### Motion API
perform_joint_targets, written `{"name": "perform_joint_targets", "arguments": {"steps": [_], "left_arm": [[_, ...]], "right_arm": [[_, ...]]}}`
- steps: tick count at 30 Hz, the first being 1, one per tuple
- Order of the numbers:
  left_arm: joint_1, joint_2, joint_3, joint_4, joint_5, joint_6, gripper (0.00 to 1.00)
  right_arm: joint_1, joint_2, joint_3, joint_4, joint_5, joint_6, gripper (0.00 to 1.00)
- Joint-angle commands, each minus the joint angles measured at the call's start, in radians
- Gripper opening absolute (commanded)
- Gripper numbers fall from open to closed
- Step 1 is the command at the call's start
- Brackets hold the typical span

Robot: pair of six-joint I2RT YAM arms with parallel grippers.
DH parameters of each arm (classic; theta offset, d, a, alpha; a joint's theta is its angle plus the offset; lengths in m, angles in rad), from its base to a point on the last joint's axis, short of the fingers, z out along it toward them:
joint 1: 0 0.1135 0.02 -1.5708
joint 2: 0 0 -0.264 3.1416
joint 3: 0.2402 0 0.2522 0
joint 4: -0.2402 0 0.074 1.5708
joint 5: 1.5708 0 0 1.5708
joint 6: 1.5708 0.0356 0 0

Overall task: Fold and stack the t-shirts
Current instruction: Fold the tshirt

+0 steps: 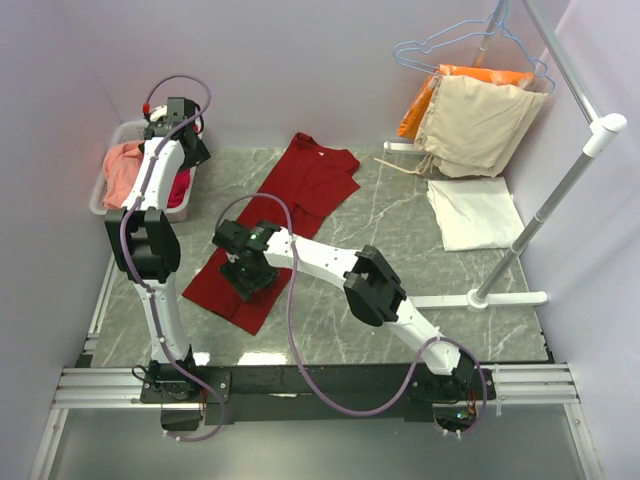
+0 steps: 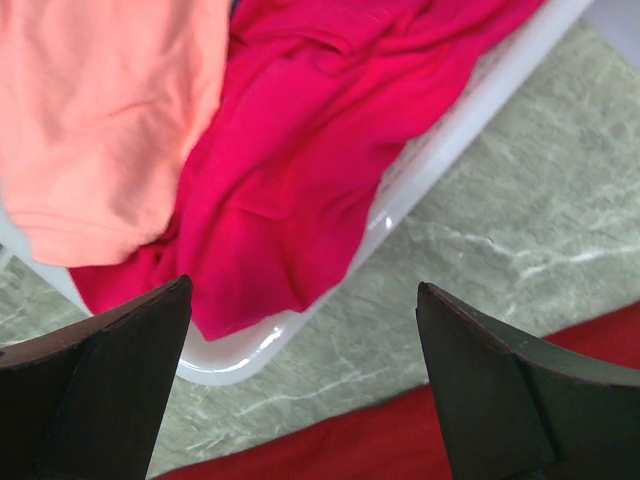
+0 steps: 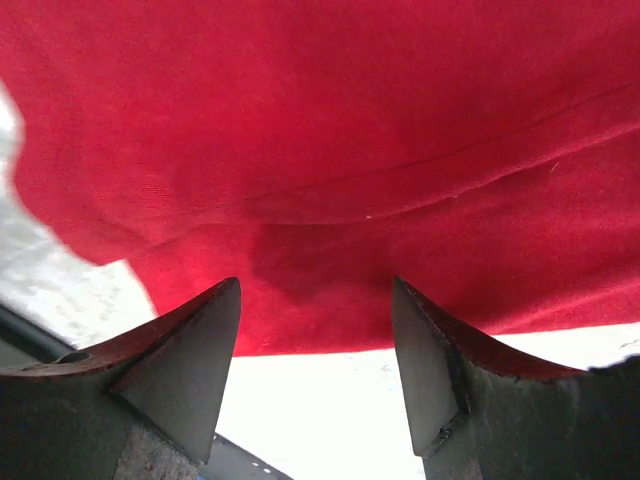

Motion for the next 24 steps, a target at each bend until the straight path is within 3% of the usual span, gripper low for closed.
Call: {"name": "perform_joint_targets", "arguments": {"steps": [1, 6, 13, 24], "left_arm": [[-0.005, -0.047, -0.004, 0.012, 0.033, -0.013, 1.00], [-0.003, -0.047, -0.008, 0.014, 0.036, -0.007, 1.00], [-0.002, -0.036, -0.005, 0.015, 0.044, -0.005, 0.99], [-0.005, -0.011, 0.019, 0.021, 0.117, 0.007, 1.00]], "right_arm": [[0.011, 0.038, -0.037, 0.012, 0.033, -0.025, 0.68], [0.011, -0.004, -0.187, 0.010, 0.049, -0.023, 0.66], [0.011, -0.213, -0.610, 0.087, 0.029, -0.048, 0.65], [0.008, -0.404, -0.853, 0.061, 0.078, 0.003, 0.63]]}}
